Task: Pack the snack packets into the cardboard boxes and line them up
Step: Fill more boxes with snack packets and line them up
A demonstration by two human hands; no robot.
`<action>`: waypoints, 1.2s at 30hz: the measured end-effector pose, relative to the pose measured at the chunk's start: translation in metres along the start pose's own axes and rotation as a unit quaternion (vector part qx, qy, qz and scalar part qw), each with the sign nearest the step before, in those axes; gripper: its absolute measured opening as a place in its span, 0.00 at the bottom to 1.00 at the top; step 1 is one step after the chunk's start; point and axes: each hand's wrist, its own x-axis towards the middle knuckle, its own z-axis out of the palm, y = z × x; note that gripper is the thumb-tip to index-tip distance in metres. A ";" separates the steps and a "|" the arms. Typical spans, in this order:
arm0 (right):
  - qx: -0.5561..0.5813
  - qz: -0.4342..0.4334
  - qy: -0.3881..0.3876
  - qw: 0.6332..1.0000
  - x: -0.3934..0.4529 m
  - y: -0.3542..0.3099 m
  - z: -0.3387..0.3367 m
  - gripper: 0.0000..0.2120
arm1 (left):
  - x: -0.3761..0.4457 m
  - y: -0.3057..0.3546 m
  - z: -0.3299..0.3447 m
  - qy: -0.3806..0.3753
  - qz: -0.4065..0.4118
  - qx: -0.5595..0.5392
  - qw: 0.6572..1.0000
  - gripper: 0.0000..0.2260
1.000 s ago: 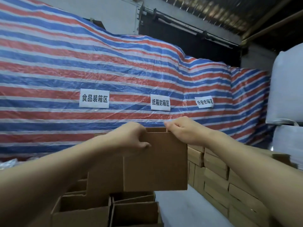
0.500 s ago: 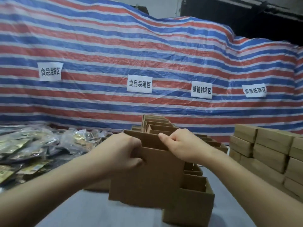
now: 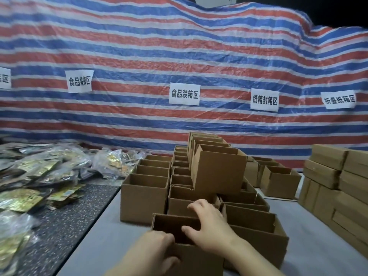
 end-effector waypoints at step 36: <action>-0.120 -0.004 -0.068 0.991 0.027 -0.041 0.013 0.21 | 0.050 -0.114 -0.025 0.270 -0.126 -0.258 0.919 0.13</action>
